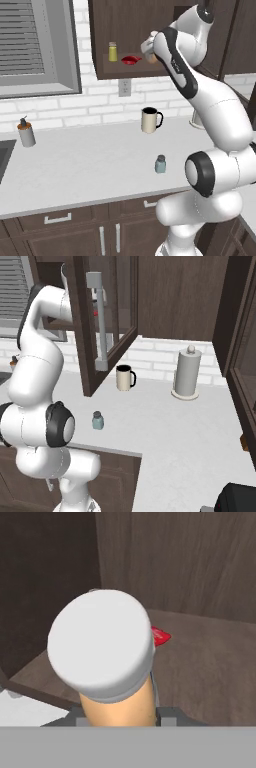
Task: Put the shaker and condiment bottle from the counter next to their counterparts in the cabinet.
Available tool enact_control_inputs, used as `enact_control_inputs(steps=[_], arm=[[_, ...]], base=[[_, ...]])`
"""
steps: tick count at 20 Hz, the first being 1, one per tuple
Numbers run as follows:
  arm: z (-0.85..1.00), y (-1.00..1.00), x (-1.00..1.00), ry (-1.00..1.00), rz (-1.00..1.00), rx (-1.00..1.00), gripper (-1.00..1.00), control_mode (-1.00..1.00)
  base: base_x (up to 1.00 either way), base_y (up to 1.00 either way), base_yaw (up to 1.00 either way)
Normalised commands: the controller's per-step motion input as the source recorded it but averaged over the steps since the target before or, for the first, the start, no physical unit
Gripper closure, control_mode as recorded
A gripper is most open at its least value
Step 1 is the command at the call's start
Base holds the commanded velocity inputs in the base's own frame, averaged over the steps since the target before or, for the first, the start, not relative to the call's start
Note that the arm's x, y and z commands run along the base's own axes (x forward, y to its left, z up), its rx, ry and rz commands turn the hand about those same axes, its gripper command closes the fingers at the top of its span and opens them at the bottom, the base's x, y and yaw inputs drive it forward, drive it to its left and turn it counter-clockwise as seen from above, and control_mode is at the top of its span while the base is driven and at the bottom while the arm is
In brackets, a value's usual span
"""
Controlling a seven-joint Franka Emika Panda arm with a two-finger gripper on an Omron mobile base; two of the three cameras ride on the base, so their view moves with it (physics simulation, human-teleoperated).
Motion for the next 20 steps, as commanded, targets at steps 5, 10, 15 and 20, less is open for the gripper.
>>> enact_control_inputs(steps=[5,10,15,20], arm=[[-0.05,0.00,0.13,0.00,0.00,0.00,1.00,-1.00],[-0.07,0.00,0.10,0.03,0.00,0.00,1.00,-1.00],[-0.06,0.00,0.05,0.05,-0.05,0.00,1.00,-1.00],[-0.04,0.00,0.00,0.07,-0.12,0.00,1.00,-1.00]], base=[[0.00,0.00,0.00],[0.00,0.00,0.00],[0.00,0.00,0.00],[0.00,0.00,0.00]])
